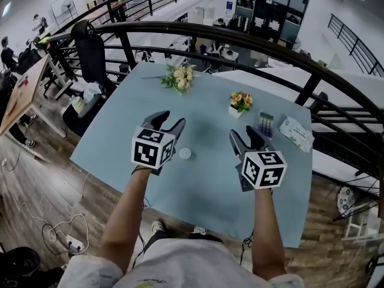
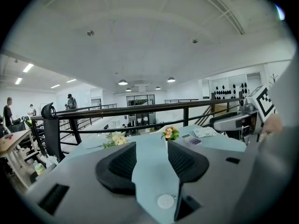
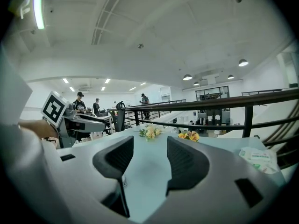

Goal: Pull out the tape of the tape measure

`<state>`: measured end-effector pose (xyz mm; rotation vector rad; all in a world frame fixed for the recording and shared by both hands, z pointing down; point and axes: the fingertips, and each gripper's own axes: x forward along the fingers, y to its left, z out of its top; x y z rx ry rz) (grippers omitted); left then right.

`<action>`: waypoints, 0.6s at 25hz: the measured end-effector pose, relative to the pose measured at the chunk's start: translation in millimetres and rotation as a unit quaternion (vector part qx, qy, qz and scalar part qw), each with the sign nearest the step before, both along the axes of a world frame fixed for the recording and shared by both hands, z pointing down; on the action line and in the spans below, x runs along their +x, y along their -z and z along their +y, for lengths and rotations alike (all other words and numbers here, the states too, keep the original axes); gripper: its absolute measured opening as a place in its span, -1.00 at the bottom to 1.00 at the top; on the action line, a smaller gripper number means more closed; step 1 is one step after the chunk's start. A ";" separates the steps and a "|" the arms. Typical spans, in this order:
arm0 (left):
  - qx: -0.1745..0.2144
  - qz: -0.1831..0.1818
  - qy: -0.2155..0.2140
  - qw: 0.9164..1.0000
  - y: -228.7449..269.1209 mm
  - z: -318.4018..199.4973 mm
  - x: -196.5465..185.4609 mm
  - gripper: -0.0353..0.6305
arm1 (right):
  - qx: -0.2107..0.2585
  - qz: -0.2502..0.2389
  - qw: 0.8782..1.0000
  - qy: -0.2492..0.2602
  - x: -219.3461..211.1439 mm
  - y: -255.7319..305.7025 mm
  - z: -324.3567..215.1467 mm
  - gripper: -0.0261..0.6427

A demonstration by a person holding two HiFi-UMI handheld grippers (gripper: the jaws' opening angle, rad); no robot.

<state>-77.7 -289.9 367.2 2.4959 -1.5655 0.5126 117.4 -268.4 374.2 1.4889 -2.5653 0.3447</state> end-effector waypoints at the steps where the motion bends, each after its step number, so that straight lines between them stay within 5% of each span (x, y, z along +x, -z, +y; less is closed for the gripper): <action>1: 0.000 0.000 -0.003 1.000 -0.8 -1.4 0.2 -0.27 | 0.000 0.000 1.000 -0.003 0.3 -0.1 -0.7 -0.30; 15: -0.017 -0.002 -0.093 0.996 -18.7 -15.4 -19.6 -0.25 | -0.009 -0.006 0.997 -0.080 -34.7 -8.0 7.4 -0.30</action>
